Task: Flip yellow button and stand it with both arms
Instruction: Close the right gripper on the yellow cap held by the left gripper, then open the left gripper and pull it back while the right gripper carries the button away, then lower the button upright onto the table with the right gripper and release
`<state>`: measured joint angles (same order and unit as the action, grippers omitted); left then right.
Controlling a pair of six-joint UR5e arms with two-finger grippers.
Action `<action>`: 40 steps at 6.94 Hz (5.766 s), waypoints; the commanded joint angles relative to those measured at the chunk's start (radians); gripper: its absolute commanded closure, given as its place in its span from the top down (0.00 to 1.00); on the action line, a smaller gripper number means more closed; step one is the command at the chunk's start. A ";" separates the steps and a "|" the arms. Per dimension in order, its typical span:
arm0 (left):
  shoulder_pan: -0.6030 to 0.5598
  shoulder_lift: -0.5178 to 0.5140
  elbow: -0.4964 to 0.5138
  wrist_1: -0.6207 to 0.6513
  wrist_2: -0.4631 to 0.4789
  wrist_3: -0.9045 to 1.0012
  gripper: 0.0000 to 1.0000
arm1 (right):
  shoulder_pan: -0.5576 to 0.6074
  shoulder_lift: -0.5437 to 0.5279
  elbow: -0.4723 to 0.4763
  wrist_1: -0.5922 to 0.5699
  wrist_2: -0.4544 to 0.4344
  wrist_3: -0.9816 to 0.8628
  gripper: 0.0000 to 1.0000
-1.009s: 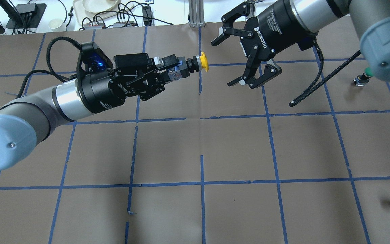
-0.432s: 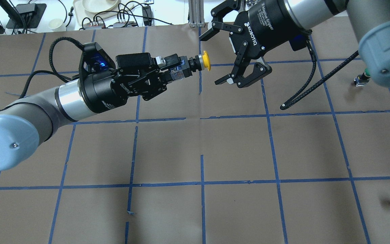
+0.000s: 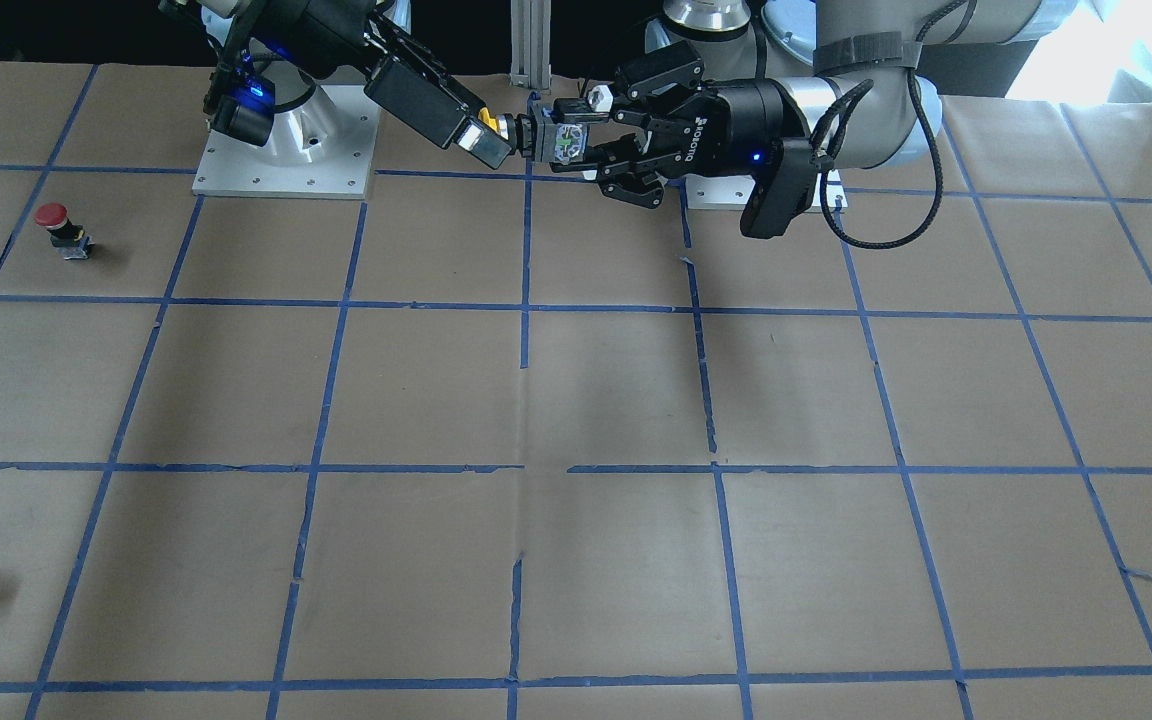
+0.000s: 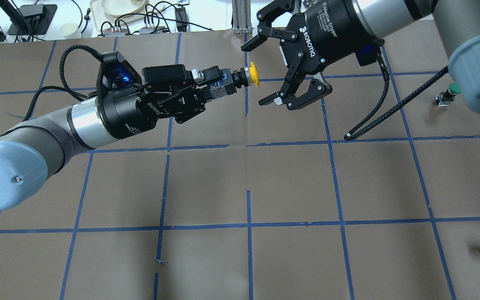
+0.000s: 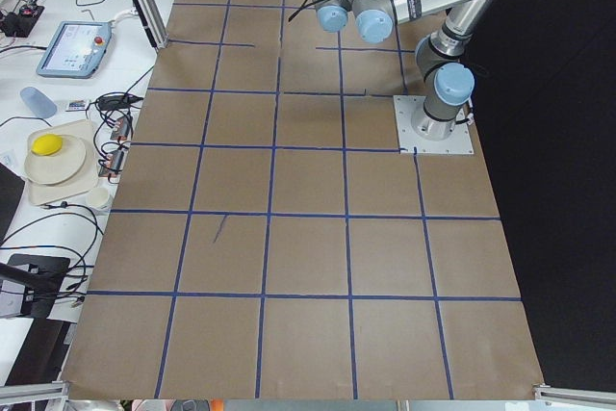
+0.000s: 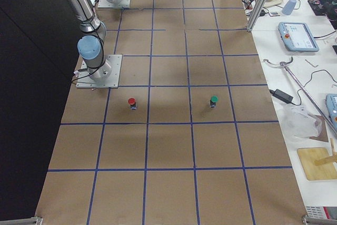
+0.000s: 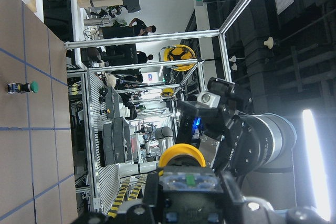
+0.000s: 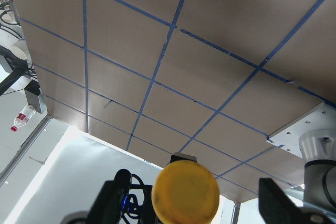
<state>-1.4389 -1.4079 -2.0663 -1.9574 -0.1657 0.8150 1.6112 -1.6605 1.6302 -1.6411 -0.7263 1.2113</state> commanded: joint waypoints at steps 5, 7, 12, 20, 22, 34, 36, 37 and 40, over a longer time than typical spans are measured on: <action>-0.002 0.010 0.000 0.000 0.000 0.001 0.16 | 0.001 0.002 0.013 0.004 0.010 0.001 0.14; -0.002 0.009 0.002 0.000 0.009 0.003 0.56 | 0.001 0.004 0.013 0.006 0.010 0.001 0.13; 0.008 0.009 0.041 0.030 0.128 -0.127 1.00 | -0.077 0.011 0.004 0.004 -0.092 -0.019 0.12; 0.002 -0.065 0.256 0.635 1.141 -0.810 1.00 | -0.614 -0.012 0.138 0.140 -0.614 -1.443 0.08; -0.062 -0.124 0.390 0.518 1.487 -0.812 1.00 | -0.808 -0.015 0.276 -0.033 -0.616 -2.011 0.08; -0.095 -0.180 0.585 0.318 1.730 -0.878 1.00 | -1.050 0.205 0.543 -0.540 -0.278 -3.170 0.12; -0.095 -0.180 0.585 0.318 1.727 -0.878 1.00 | -1.079 0.241 0.543 -0.551 -0.278 -3.178 0.12; -0.097 -0.180 0.591 0.318 1.729 -0.878 1.00 | -1.096 0.242 0.545 -0.549 -0.278 -3.179 0.13; -0.098 -0.180 0.592 0.316 1.729 -0.885 1.00 | -1.102 0.292 0.542 -0.553 -0.278 -3.196 0.29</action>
<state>-1.5360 -1.5877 -1.4750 -1.6412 1.5631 -0.0666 0.5148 -1.3862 2.1737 -2.1933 -1.0041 -1.9783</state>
